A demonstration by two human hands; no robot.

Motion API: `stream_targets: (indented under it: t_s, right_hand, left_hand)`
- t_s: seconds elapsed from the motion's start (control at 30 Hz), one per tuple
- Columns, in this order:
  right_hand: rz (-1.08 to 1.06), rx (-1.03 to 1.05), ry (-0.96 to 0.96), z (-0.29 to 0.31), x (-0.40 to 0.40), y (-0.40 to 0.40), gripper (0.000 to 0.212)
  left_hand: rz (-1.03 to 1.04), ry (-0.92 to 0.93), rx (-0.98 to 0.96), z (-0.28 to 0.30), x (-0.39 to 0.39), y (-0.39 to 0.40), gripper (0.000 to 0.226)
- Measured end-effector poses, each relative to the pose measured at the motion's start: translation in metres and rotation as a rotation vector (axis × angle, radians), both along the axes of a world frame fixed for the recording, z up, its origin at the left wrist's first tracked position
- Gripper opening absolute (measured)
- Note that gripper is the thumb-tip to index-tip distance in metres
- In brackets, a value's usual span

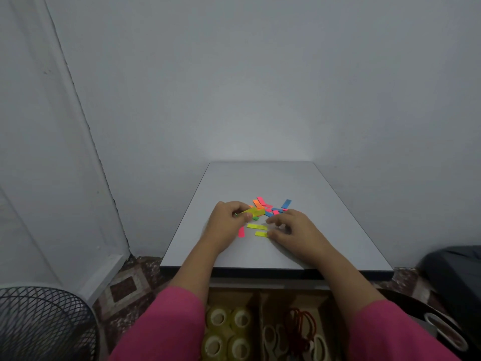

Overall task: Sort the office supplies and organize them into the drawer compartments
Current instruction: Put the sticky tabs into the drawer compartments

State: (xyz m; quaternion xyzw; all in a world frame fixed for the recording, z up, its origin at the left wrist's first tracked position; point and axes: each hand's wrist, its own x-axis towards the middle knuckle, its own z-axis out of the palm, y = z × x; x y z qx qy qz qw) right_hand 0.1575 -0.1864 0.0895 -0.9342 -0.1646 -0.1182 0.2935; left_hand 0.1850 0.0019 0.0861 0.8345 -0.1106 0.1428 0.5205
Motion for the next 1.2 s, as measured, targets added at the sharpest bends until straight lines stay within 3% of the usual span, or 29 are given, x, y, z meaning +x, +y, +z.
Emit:
stream_targets:
  t_s: [0.1, 0.3, 0.63, 1.2]
  right_hand:
    - [0.025, -0.187, -0.048, 0.0, 0.0, 0.005, 0.032]
    - [-0.014, -0.132, -0.117, 0.0, -0.006, 0.005, 0.023]
    - [-0.014, -0.26, -0.234, -0.002, -0.008, 0.005, 0.038]
    - [-0.046, -0.196, -0.137, -0.002, -0.003, 0.005, 0.024]
  left_hand:
    - [0.048, -0.03, -0.035, 0.0, 0.001, 0.001, 0.009]
    - [0.109, -0.018, -0.003, -0.005, 0.006, 0.003, 0.009]
    - [0.117, -0.004, -0.027, -0.001, 0.002, 0.002, 0.006]
    - [0.103, -0.005, -0.017, 0.004, -0.004, 0.0, 0.006]
